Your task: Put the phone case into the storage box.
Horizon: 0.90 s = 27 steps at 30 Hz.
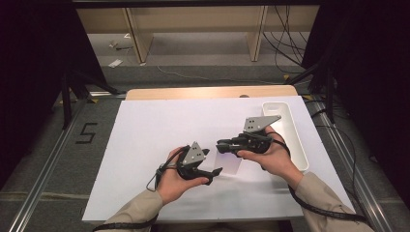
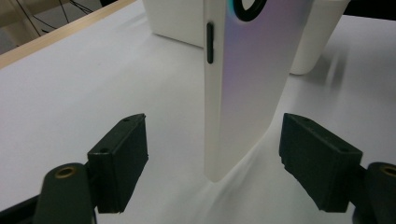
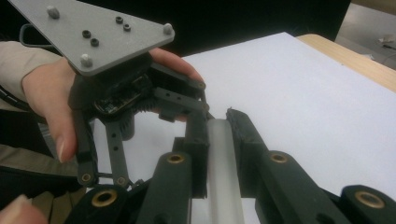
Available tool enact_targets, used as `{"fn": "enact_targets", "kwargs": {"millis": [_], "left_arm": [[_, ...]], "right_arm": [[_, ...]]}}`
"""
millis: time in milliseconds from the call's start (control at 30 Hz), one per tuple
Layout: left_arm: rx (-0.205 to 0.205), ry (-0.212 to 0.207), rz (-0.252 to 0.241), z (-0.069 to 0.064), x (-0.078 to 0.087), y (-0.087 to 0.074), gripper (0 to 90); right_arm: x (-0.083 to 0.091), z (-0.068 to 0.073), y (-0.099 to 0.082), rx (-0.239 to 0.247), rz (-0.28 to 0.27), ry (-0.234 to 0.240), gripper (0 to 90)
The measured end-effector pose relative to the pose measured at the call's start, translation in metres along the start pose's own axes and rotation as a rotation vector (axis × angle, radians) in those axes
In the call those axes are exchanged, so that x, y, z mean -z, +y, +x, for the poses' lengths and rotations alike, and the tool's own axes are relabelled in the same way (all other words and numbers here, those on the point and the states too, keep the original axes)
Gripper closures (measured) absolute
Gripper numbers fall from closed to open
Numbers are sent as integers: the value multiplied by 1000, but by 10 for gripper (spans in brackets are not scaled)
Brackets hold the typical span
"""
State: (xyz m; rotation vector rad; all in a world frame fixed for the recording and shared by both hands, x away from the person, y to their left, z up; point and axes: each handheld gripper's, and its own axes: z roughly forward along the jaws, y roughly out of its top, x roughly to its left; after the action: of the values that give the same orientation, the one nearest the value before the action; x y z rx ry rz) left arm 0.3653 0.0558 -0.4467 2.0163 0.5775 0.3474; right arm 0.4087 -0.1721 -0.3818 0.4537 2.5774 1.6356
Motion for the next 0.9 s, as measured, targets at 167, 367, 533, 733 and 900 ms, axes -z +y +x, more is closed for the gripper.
{"fn": "enact_targets", "kwargs": {"millis": [167, 367, 533, 733, 900], "left_arm": [[-14, -24, 8, -1, -3, -1, 261], [-26, -51, 12, -1, -5, -3, 326], [-32, -69, 13, -1, -7, -5, 357], [-39, -89, 14, -1, -9, -5, 403], [-47, -110, 16, -2, -10, -6, 449]], "right_arm": [[-1, 1, 0, 2, 4, 13, 799], [-3, 2, 0, -1, 7, 26, 799], [-4, 3, 0, 2, 8, 31, 799], [-5, 4, 0, -1, 6, 37, 799], [-5, 4, 0, -2, 8, 41, 798]]}}
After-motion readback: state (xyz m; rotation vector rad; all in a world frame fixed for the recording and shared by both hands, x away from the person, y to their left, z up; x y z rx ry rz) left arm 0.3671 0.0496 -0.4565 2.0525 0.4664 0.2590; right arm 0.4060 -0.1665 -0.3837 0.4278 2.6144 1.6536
